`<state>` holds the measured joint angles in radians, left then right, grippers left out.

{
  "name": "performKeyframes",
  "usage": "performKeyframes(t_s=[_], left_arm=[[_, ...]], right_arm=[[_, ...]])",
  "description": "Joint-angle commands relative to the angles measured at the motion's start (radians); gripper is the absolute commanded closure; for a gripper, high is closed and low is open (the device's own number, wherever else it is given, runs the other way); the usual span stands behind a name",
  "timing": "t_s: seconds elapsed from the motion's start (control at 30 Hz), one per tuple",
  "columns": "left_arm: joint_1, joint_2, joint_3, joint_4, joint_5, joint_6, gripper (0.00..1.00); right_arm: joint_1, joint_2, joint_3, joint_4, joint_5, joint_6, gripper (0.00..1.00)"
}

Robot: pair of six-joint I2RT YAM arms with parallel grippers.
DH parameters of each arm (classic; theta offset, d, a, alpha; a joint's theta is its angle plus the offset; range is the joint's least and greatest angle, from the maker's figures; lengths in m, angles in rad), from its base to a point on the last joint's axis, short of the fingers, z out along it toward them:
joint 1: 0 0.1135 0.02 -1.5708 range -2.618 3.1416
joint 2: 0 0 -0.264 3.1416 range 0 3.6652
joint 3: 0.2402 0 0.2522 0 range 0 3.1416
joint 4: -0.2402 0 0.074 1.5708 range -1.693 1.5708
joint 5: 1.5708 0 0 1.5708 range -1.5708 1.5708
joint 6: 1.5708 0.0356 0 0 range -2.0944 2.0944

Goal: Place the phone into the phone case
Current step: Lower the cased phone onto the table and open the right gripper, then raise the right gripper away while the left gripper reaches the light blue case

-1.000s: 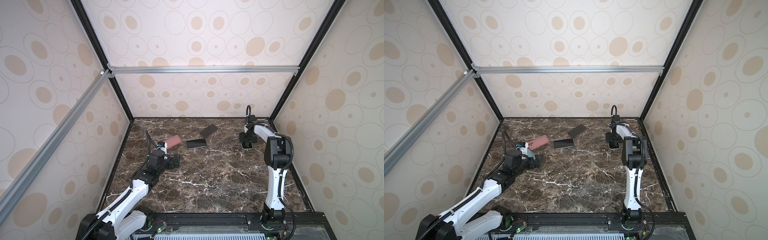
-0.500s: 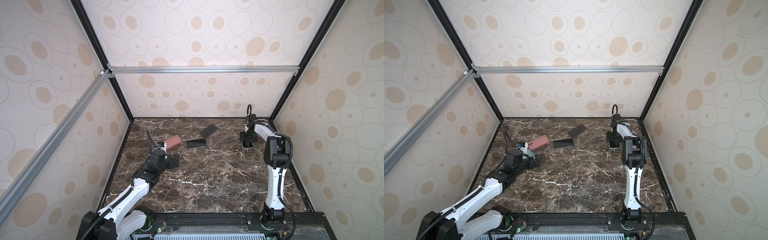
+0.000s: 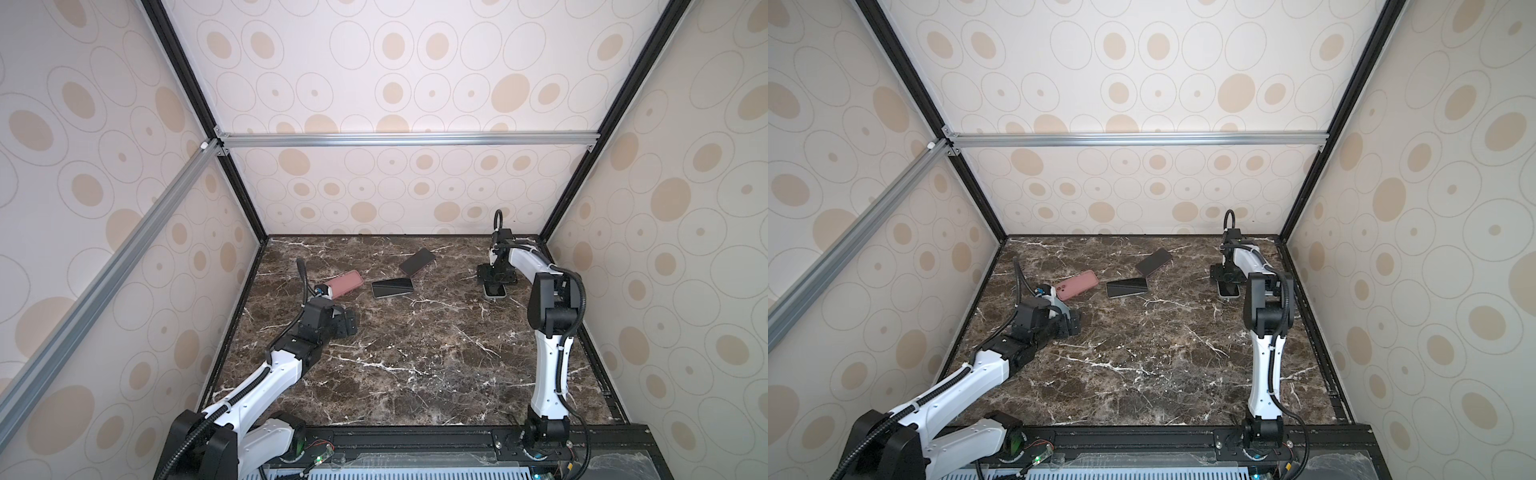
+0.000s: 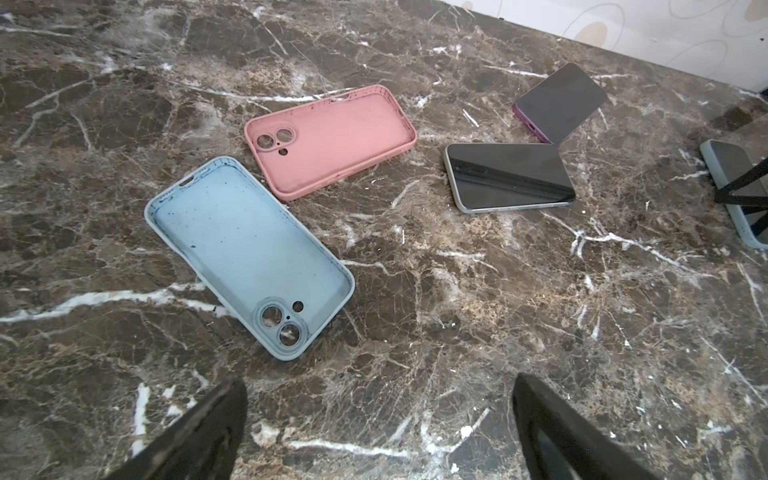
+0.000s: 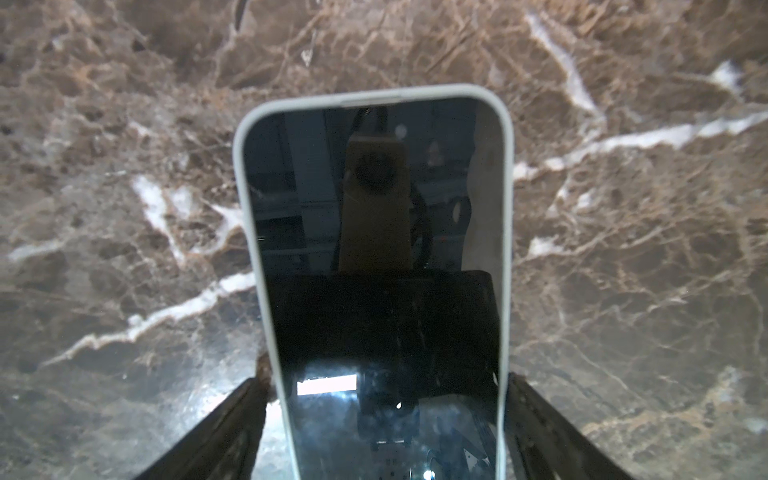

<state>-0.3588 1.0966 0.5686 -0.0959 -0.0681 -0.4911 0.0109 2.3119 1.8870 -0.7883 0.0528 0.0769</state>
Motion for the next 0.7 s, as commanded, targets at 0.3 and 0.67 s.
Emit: performKeyframes(t_s=[0.3, 0.67], left_arm=[[0.037, 0.140, 0.084, -0.063, -0.130, -0.019, 0.00], [0.144, 0.274, 0.115, -0.024, -0.131, -0.069, 0.06]], right_arm=[[0.009, -0.253, -0.172, -0.006, -0.002, -0.039, 0.01], [0.145, -0.494, -0.447, 0.080, -0.141, -0.079, 0.12]])
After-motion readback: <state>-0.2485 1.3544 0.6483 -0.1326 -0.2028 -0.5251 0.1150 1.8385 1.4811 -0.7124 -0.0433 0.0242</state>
